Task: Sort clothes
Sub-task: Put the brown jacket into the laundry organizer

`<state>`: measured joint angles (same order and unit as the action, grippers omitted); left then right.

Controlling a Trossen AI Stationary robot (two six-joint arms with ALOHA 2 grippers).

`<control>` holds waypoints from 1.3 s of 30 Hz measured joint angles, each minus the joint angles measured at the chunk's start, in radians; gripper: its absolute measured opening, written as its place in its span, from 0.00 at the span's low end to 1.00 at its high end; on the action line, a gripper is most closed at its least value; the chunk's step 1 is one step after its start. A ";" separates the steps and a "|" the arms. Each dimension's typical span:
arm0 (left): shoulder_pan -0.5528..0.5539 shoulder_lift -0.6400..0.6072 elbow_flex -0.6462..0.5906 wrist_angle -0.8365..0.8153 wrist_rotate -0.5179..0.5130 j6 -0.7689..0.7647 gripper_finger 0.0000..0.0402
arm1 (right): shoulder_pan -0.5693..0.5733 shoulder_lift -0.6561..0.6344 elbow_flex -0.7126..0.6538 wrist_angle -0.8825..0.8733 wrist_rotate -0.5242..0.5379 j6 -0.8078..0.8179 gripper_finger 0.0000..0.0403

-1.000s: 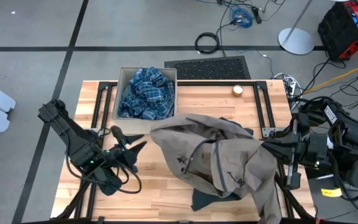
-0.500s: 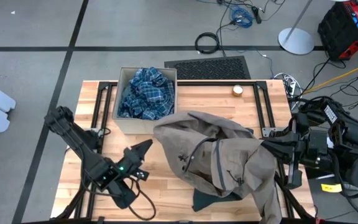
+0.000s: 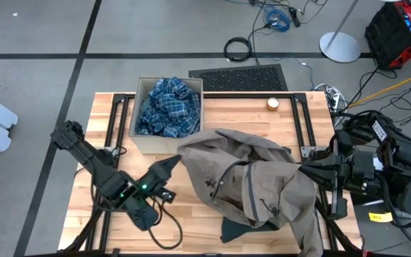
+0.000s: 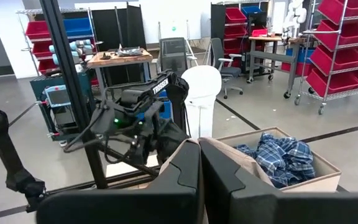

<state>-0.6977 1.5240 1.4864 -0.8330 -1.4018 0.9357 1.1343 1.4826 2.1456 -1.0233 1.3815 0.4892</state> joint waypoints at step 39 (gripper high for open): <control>0.293 0.000 0.002 0.345 0.245 0.570 0.34 | 0.000 0.000 0.000 -0.009 -0.043 -0.011 0.00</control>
<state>-0.4047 1.5238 1.4879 -0.4881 -1.1564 1.5056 1.1339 1.4826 2.1456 -1.0325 1.3384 0.4782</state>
